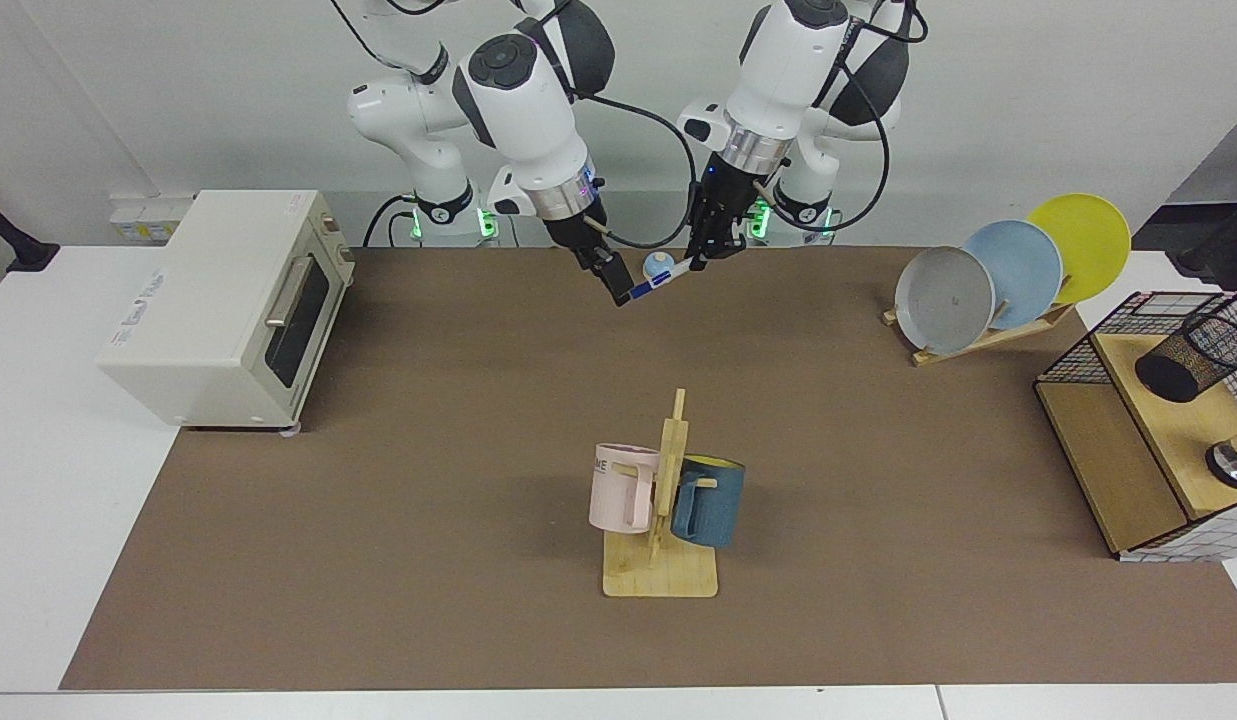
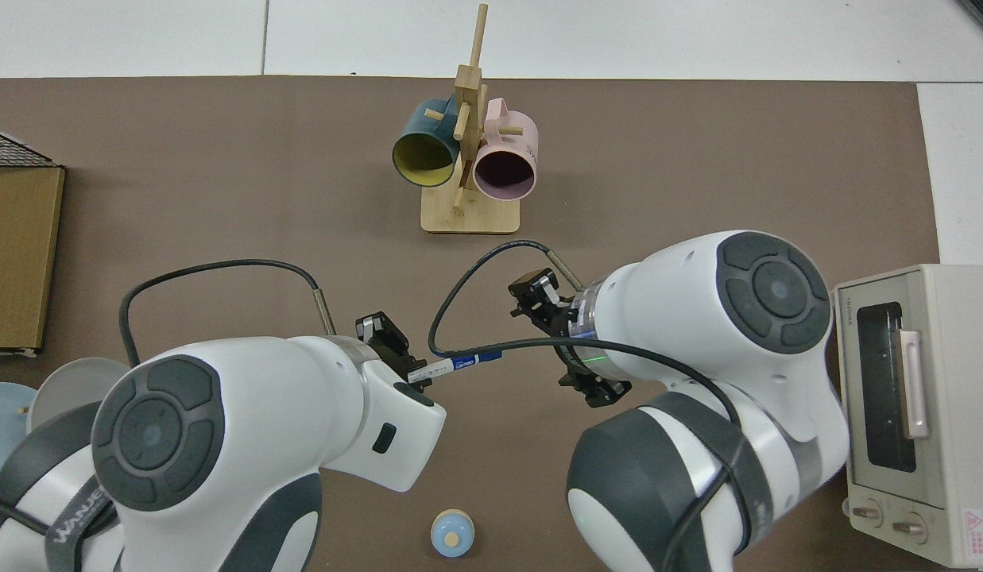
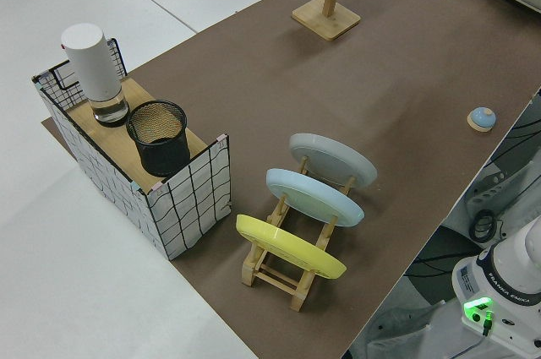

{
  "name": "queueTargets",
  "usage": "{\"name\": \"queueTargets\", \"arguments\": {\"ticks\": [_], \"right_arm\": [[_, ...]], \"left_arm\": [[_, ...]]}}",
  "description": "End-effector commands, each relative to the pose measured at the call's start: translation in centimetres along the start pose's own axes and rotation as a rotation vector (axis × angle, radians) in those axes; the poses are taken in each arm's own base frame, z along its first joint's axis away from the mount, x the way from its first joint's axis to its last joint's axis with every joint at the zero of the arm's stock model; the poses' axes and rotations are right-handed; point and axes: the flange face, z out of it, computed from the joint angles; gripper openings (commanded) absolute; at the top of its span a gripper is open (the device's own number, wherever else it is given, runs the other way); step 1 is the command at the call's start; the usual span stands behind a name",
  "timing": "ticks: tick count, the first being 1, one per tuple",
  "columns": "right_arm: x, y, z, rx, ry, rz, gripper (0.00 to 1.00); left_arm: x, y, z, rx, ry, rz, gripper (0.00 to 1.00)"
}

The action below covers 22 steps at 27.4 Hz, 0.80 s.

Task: Put markers into pen holder
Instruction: 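Open the right gripper and withdraw it while the left gripper holds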

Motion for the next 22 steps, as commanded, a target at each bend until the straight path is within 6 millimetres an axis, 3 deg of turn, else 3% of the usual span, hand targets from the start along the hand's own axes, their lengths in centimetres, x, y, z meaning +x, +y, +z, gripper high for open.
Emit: {"name": "queueTargets", "arguments": {"ticks": [1,4,7,14,17,22], "right_arm": [[2.7,1.4,-1.4,-0.065,0.077,-0.235,1.00],[5.0,2.2,-2.3,-0.116,0.098,-0.389,1.00],[8.1,3.5,-4.6,-0.164,0.104,-0.561,1.00],[13.2,8.0,-9.5,-0.264,0.112,-0.913,1.00],[14.4,9.0,-10.5,-0.302,0.115,-1.022,1.00],[16.0,9.7,-11.0,-0.348,0.138,-1.047,1.00]], "left_arm": [[-0.9,0.0,-0.1,0.011,-0.032,-0.009,0.00],[-1.4,-0.4,-0.2,0.019,-0.045,-0.013,0.00],[-1.6,-0.5,-0.2,0.019,-0.059,-0.013,0.00],[-2.2,-0.8,-0.1,0.033,-0.112,0.001,0.00],[-3.2,-1.5,-0.2,0.043,-0.148,-0.004,0.00],[-5.3,-2.5,-0.4,0.063,-0.251,0.000,0.00]]}}
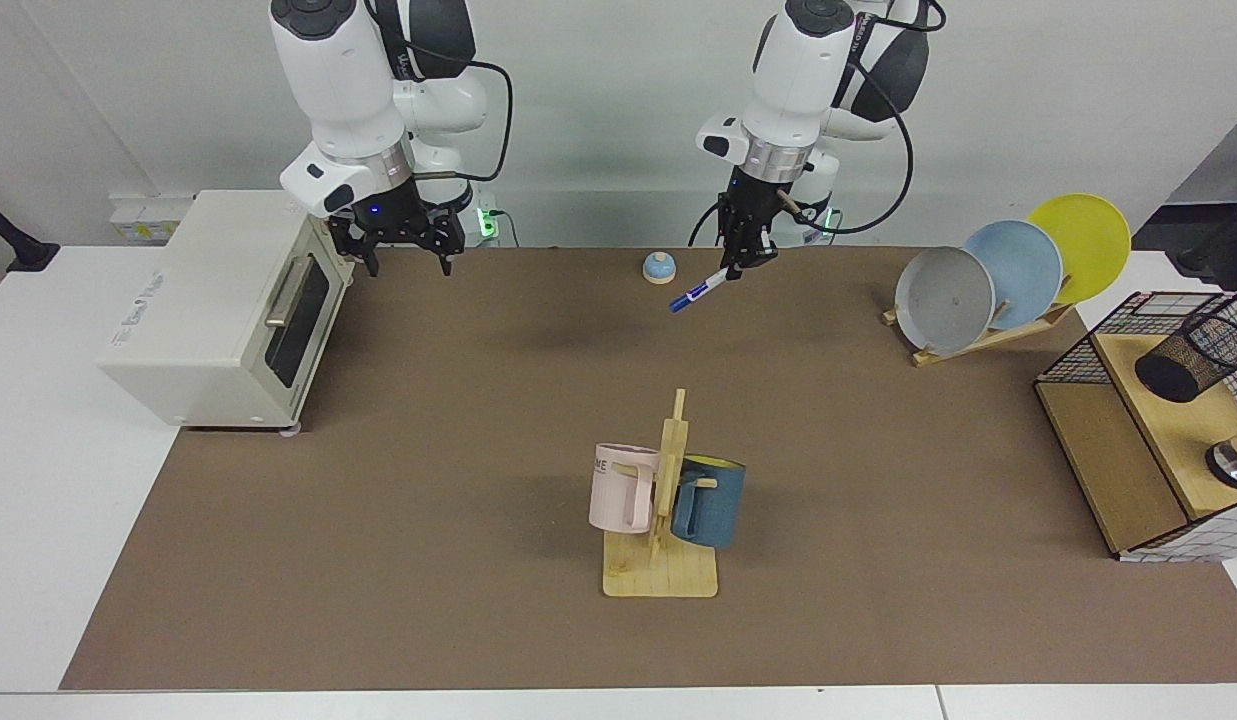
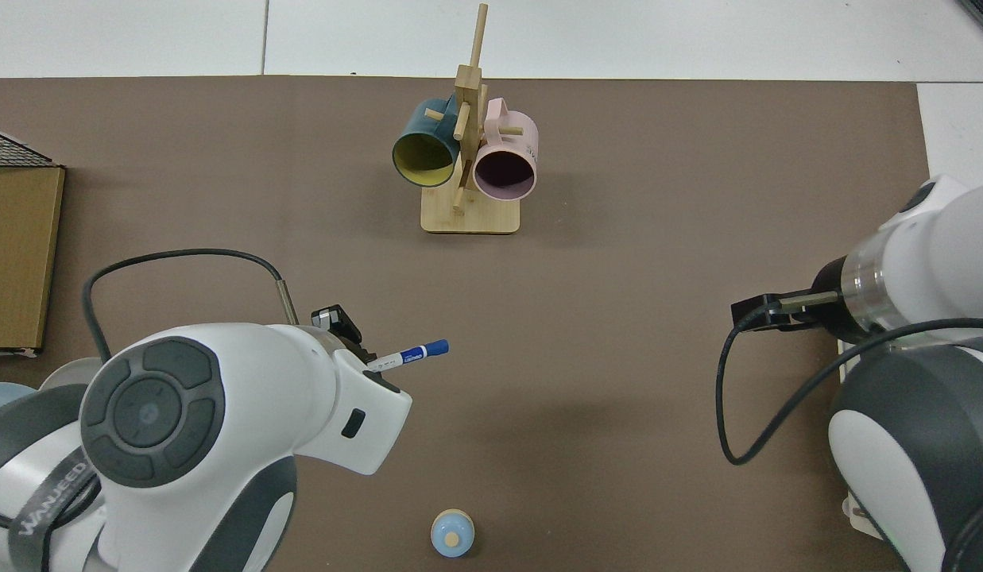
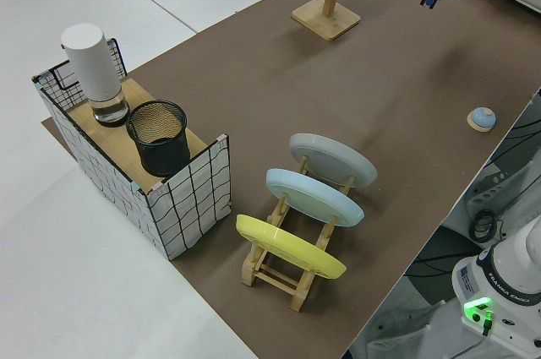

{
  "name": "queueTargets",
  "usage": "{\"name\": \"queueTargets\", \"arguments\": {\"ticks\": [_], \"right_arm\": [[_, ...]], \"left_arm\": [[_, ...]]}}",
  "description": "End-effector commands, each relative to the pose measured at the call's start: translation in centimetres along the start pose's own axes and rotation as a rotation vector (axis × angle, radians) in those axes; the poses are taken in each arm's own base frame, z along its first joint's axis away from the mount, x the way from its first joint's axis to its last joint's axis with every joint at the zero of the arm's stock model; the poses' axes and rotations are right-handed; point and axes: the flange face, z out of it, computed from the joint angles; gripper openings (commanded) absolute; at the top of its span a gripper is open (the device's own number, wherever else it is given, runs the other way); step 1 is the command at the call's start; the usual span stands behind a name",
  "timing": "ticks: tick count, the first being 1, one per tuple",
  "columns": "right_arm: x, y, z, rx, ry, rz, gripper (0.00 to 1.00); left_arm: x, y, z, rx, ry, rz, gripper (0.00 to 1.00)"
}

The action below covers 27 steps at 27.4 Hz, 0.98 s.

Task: Put markers into pen holder
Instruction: 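Carry the marker with the left gripper over the white pen holder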

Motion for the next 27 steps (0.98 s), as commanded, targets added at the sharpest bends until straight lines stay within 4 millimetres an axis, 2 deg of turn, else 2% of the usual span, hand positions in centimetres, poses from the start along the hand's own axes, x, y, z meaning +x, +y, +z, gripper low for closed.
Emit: {"name": "queueTargets", "arguments": {"ticks": [1,8,10,13,18,22,27], "right_arm": [[-0.1,1.1,0.1,-0.061,-0.005,-0.056,1.00],[0.8,2.5,-0.3,-0.044,0.039,0.083,1.00],[1.3,3.1,-1.7,-0.036,0.064,0.092,1.00],[2.4,4.3,-2.4,-0.030,0.067,0.115,1.00],[4.3,5.1,-4.3,-0.015,0.036,0.126,1.00],[4.5,5.4,-4.6,0.042,0.045,0.152,1.00],[3.7,5.2,-3.5,0.039,0.075,0.179,1.00]], "left_arm": [[-2.7,-1.0,-0.2,0.030,-0.120,-0.005,0.00],[-6.5,-3.1,-0.4,0.073,-0.289,0.005,0.00],[-7.5,-3.8,-0.5,0.084,-0.329,0.038,0.00],[-9.5,-5.1,-0.9,0.091,-0.385,0.091,0.00],[-12.4,-6.9,-1.5,0.101,-0.486,0.208,0.00],[-14.2,-8.0,-2.1,0.110,-0.558,0.267,0.00],[-16.3,-9.5,-3.7,0.125,-0.658,0.365,0.00]]}}
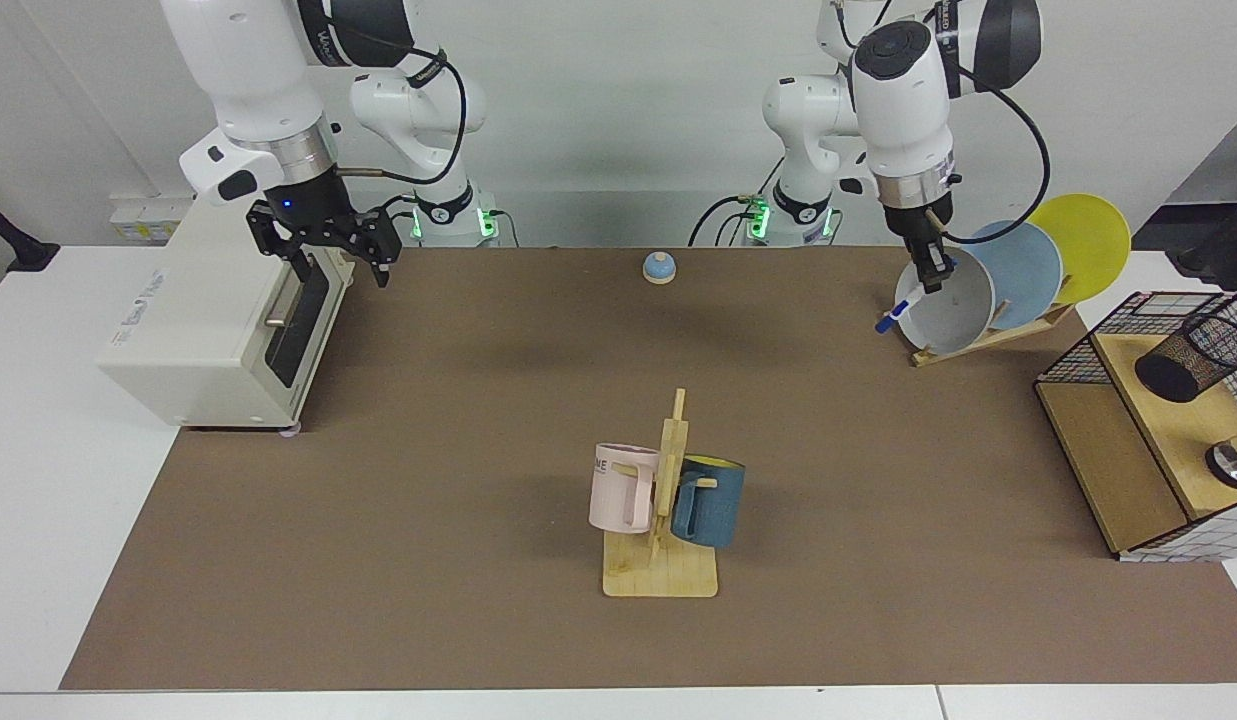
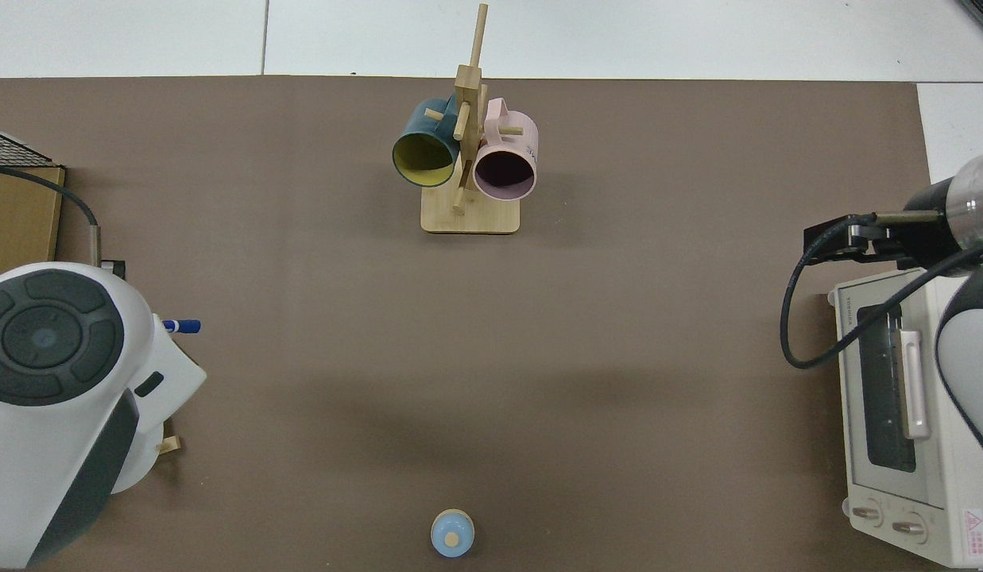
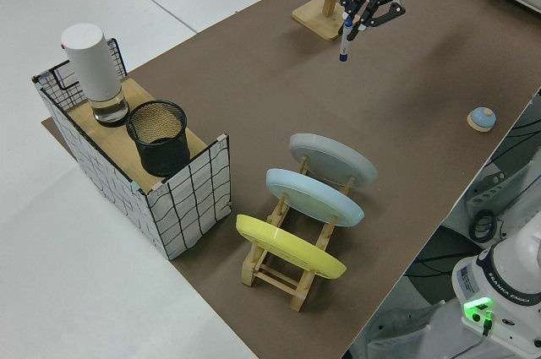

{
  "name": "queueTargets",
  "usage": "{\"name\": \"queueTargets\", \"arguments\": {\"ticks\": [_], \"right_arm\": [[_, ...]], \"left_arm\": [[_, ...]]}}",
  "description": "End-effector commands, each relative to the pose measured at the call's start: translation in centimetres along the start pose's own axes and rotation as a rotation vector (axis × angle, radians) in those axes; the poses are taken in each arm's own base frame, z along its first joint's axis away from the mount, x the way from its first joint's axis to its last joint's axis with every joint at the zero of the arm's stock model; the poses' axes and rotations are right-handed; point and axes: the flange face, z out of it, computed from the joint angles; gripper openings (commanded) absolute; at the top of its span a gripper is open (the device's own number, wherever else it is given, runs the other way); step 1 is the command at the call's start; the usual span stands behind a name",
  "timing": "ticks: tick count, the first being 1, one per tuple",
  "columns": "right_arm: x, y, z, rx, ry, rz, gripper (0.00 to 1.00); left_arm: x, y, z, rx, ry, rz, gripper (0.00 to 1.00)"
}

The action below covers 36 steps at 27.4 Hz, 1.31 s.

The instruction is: Put markers into pen holder

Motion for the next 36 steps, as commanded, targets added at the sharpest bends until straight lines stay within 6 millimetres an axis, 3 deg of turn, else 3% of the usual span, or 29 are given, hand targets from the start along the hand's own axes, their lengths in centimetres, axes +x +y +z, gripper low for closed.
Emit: {"name": "queueTargets", "arguments": {"ticks": [1,7,11,21,29,36], "right_arm": [[-0.9,0.0,0.5,0.019,0.007,0.034,1.00],[-1.0,-0.1,0.5,0.018,0.011,0.014,1.00],[-1.0,0.0,0.5,0.020,0.009,0.023,1.00],[-1.0,0.1,0.6,0.020,0.009,0.028,1.00],[-1.0,0.1,0.5,0.021,0.012,0.028,1.00],[-1.0,0.1,0.5,0.021,0.012,0.028,1.00]], "left_arm": [[-3.4,-0.8,-0.4,0.016,-0.094,0.102,0.00],[-9.3,-3.2,0.0,0.019,-0.116,0.184,0.00],[-11.0,-4.1,0.2,0.053,-0.171,0.250,0.00],[-18.7,-6.5,3.5,0.132,-0.210,0.361,0.00],[-23.7,-9.2,4.2,0.194,-0.260,0.510,0.00],[-27.5,-9.5,6.1,0.238,-0.304,0.626,0.00]]}}
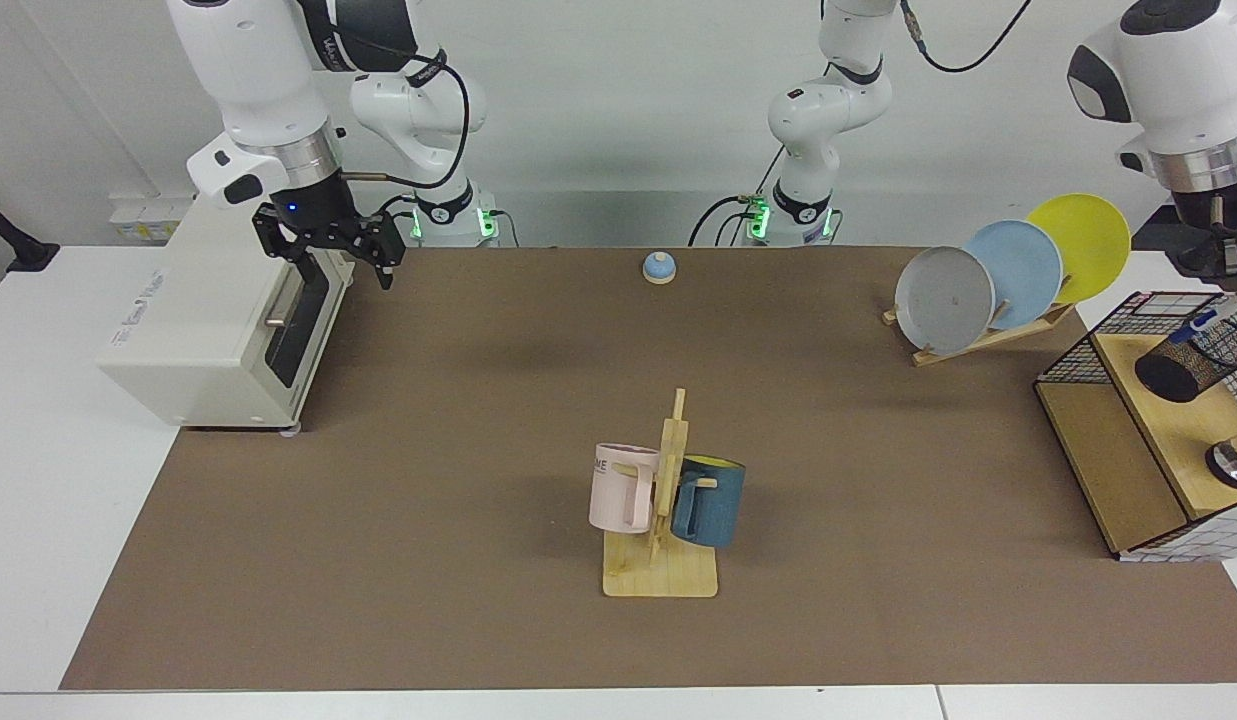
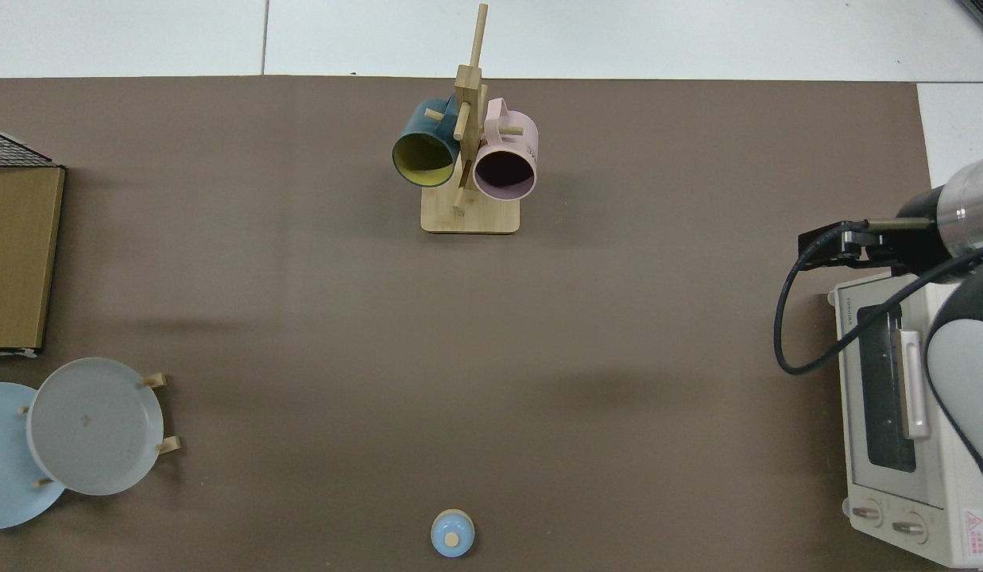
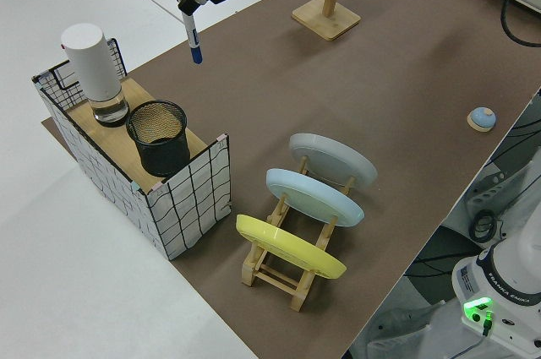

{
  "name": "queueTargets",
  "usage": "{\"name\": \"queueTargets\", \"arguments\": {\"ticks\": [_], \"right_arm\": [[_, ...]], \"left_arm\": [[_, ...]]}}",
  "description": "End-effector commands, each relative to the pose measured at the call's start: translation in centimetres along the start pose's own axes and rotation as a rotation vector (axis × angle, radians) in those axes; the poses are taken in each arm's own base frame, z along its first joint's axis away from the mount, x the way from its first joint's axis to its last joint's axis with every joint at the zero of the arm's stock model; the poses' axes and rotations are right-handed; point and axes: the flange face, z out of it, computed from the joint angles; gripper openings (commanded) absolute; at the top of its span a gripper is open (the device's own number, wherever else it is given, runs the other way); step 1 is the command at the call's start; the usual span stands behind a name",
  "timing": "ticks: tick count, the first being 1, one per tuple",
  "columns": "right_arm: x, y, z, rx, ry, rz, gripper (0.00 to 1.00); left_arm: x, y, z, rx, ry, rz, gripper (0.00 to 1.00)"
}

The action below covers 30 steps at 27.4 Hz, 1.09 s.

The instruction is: Put markers into pen holder

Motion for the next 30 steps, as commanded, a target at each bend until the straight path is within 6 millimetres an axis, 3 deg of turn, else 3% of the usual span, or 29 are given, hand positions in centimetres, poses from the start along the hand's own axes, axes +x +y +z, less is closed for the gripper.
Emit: {"name": "queueTargets", "arguments": {"ticks": [1,13,20,30], "right_arm": [[-0.5,0.3,-0.1,0.022,0.014,0.021,1.00],[-0.5,0.3,-0.1,0.022,0.014,0.021,1.00],[-0.5,0.3,0.0,0.021,0.013,0.021,1.00],[-0.5,0.3,-0.1,0.022,0.014,0.021,1.00]], "left_arm": [[-2.3,1.3,1.9,0.020,-0.038,0.067,0.00],[-4.0,5.2,5.4,0.009,-0.023,0.051,0.00],[-3.4,5.5,6.2,-0.002,0.002,0.047,0.00],[-0.7,5.6,8.7,-0.006,0.085,0.041,0.00]]}}
